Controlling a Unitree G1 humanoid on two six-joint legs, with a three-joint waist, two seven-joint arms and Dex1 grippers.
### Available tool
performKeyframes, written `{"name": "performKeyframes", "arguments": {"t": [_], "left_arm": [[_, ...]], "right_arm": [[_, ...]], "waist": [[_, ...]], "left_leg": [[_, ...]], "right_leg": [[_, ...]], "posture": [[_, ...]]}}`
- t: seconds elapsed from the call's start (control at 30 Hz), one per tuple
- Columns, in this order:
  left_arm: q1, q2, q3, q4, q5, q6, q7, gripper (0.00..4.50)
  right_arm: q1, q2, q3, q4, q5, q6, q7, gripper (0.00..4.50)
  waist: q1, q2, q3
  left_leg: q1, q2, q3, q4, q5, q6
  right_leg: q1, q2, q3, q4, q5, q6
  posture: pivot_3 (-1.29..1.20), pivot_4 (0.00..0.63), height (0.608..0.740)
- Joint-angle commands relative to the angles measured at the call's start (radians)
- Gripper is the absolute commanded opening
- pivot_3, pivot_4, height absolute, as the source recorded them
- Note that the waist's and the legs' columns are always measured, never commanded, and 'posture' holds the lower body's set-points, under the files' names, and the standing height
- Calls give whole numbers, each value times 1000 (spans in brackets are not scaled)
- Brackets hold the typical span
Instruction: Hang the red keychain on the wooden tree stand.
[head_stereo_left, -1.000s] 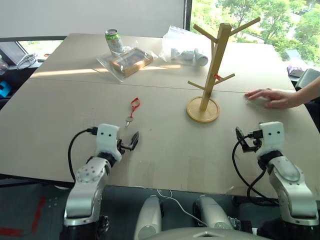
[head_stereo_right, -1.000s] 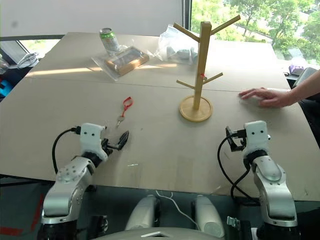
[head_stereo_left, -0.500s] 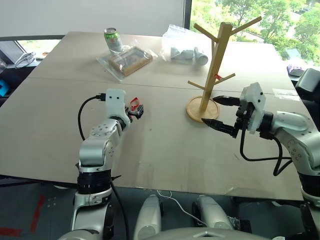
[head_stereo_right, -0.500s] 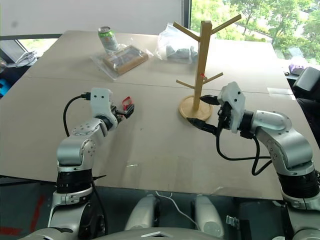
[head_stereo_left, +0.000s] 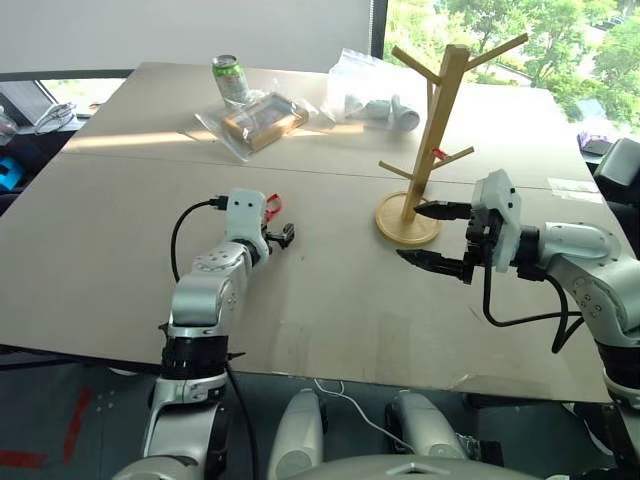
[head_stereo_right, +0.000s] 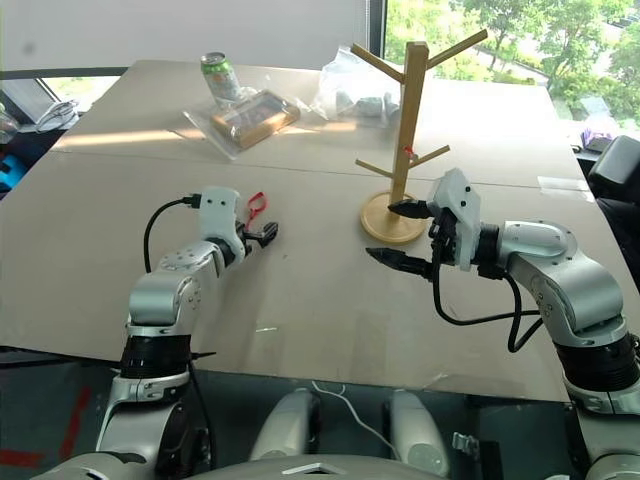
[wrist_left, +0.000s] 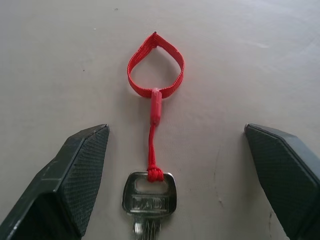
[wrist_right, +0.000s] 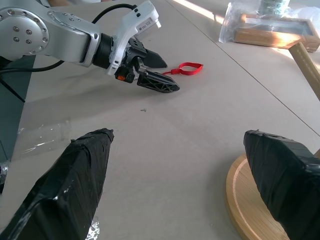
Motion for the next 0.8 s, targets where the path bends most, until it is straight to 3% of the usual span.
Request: {"name": "performKeyframes", "arguments": {"t": [0.03,0.27,0.37,0.53,0.63,0.8], "left_arm": [[-18,8,-13,15,13,-36,-11,4456],[-21,7,-10,53,26,-66,-18,4456],[-20,9,-5,61,27,-78,-21,3345],[-19,14,-3,69,28,-90,-29,771],[-23,18,-2,76,30,-95,-28,120],[-13,24,4,65,28,-91,-28,120]], "right_arm": [[-16,-15,-30,-36,16,0,-11,4500],[-11,-18,-39,-66,37,25,-36,4500],[-13,-22,-41,-72,44,36,-44,4500],[-22,-23,-43,-82,61,58,-63,4500],[-27,-22,-42,-84,69,67,-71,4500],[-29,-23,-42,-82,76,71,-80,4500]], "waist": [[-1,0,0],[0,0,0],[0,0,0],[0,0,0],[0,0,0],[0,0,0]], "left_leg": [[0,0,0,0,0,0],[0,0,0,0,0,0],[0,-1,0,0,0,0],[0,-1,-1,0,0,0],[0,-1,-1,0,0,0],[0,-1,-1,0,0,0]], "right_leg": [[0,0,0,0,0,0],[0,-1,0,0,0,0],[0,-1,0,0,0,0],[0,-1,-1,0,0,0],[0,-1,0,0,0,0],[0,-1,-1,0,0,0]], "posture": [[0,150,740],[0,150,740],[0,150,740],[0,150,740],[0,150,740],[0,150,740]]}}
